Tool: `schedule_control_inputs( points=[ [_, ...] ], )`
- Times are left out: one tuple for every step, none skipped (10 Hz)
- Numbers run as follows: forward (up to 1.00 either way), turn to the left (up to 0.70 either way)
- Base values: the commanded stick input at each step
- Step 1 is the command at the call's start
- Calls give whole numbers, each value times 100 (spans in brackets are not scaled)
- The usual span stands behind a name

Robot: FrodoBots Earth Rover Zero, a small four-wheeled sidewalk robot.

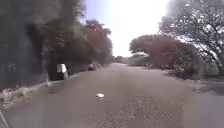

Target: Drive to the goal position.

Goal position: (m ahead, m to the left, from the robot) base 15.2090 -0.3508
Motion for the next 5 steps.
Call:
schedule_control_inputs(
  points=[
    [50, 0],
    [50, 0],
    [50, 0],
    [50, 0],
    [50, 0]
  ],
)
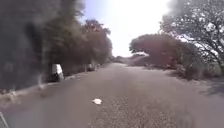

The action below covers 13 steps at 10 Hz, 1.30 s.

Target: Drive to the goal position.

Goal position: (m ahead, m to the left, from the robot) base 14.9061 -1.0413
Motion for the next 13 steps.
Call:
schedule_control_inputs(
  points=[
    [50, 0],
    [50, 0],
    [50, 0],
    [50, 0],
    [50, 0],
    [50, 0],
    [50, 0],
    [50, 0],
    [50, 0],
    [50, 0],
    [50, 0],
    [50, 0],
    [50, 0]
  ],
)
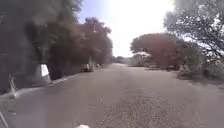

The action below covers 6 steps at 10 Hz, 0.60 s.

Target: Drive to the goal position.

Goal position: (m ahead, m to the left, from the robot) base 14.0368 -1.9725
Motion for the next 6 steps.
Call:
schedule_control_inputs(
  points=[
    [50, 0],
    [50, 0],
    [50, 0],
    [50, 0],
    [50, 0],
    [50, 0]
  ],
)
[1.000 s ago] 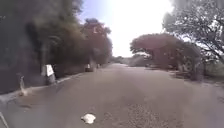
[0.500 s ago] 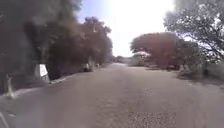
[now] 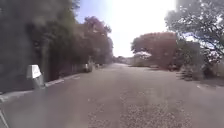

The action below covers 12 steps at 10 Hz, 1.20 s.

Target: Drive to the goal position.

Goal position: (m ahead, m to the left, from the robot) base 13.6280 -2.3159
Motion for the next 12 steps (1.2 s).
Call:
schedule_control_inputs(
  points=[
    [50, 0],
    [50, 0],
    [50, 0],
    [50, 0],
    [50, 0],
    [50, 0],
    [50, 0],
    [50, 0],
    [50, 0],
    [50, 0],
    [50, 0],
    [50, 0]
  ],
)
